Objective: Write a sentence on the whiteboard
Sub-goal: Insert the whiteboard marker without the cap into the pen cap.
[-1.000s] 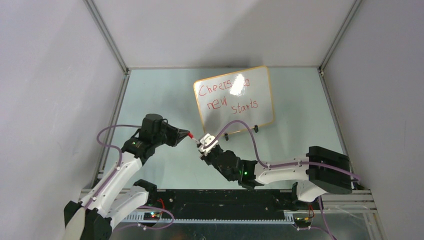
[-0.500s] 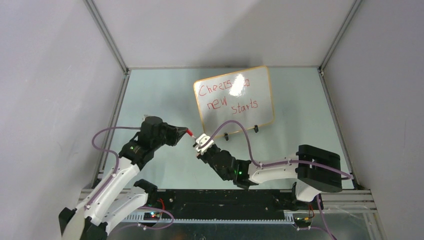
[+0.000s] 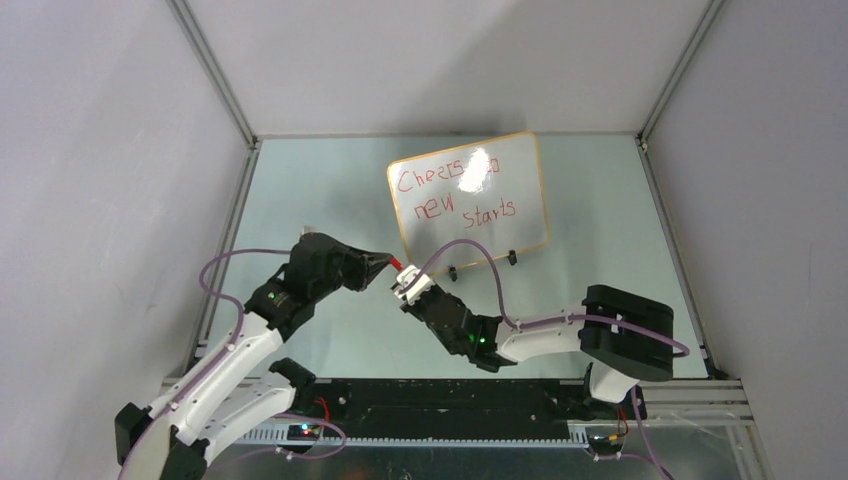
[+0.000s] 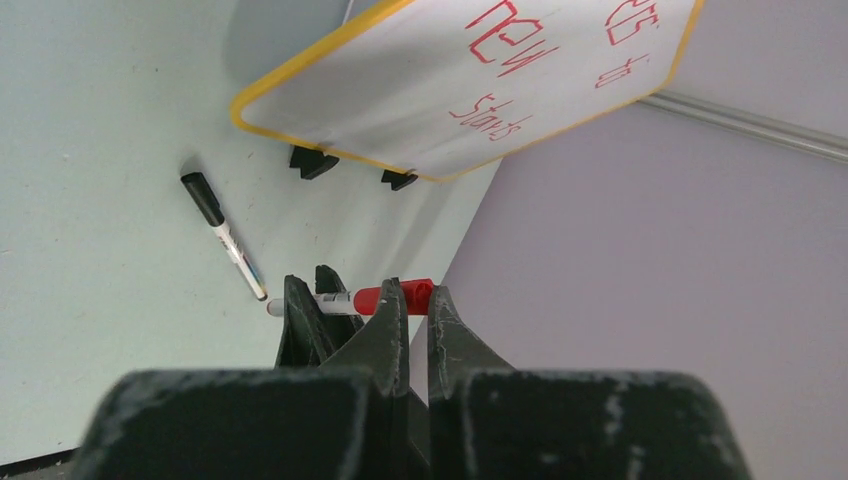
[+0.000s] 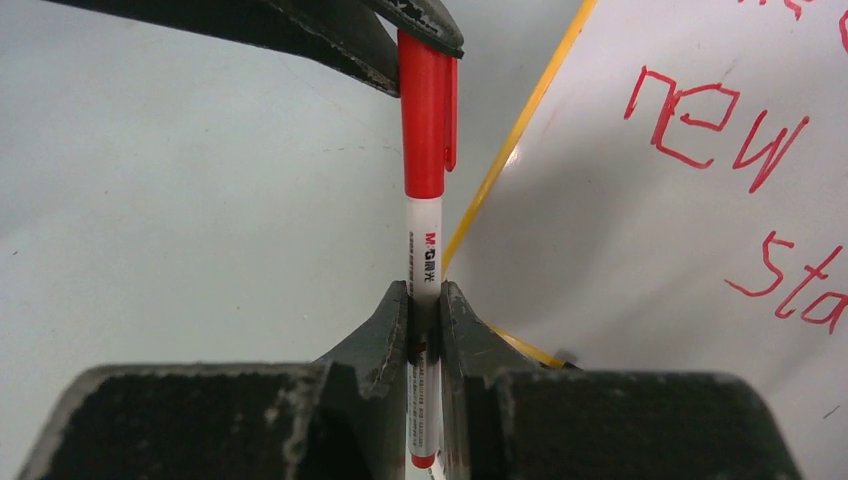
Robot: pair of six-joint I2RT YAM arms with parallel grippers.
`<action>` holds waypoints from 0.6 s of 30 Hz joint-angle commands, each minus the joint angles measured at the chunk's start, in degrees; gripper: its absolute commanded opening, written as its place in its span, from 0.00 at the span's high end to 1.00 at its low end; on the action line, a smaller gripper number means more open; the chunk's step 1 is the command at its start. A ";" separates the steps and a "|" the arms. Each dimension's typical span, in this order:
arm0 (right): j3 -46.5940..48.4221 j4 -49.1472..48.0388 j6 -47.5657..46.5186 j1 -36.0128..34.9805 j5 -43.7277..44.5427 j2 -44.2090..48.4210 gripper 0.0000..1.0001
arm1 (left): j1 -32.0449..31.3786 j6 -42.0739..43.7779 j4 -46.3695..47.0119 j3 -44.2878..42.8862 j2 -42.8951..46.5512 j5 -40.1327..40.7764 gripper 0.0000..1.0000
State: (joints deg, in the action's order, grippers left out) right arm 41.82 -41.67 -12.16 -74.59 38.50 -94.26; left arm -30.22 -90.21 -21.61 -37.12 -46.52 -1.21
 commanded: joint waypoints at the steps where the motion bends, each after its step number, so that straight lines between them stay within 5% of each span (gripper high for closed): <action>1: -0.22 -10.90 1.81 -0.15 -5.68 4.64 1.00 | -3.26 -1.64 -1.56 0.70 -0.57 -9.52 1.00; 18: -1.76 -7.57 10.34 4.08 -15.64 7.09 1.00 | -10.40 2.38 -0.77 2.49 -9.81 -1.86 1.00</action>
State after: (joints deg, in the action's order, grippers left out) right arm 37.08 -36.71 -4.54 -70.63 27.79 -90.78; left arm -36.25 -88.95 -20.36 -36.73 -53.41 4.47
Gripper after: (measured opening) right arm 0.148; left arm 0.025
